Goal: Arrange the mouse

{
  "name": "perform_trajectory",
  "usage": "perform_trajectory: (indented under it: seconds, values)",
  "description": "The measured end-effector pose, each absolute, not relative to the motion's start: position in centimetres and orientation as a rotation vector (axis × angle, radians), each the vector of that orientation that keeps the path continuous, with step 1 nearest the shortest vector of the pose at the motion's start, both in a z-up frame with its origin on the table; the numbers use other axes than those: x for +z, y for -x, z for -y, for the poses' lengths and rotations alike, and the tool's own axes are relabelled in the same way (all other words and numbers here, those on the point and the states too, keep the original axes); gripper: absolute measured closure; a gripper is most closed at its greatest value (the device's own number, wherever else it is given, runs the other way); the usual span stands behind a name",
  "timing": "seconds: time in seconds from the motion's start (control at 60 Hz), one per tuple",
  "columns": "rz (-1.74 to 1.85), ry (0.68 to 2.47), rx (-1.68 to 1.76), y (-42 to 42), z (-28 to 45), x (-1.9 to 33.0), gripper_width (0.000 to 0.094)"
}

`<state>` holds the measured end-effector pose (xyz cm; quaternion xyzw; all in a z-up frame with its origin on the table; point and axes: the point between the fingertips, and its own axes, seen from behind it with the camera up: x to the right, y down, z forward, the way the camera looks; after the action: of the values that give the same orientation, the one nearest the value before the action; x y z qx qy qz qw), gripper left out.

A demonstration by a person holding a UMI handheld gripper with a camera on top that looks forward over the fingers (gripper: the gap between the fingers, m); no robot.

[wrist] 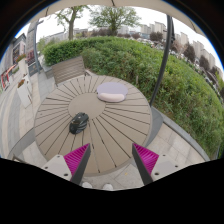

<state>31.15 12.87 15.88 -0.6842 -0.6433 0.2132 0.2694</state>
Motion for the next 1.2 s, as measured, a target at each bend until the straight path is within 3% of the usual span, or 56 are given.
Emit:
perform_trajectory:
  seconds: [0.217,0.783,1.2]
  values:
    - [1.798,1.820,0.617,-29.4,-10.8,13.9,0.0072]
    - [1.804,1.826,0.721,-23.6,2.6,7.9,0.0070]
    - [1.647,1.844,0.700,-16.4,3.8,1.9,0.0071]
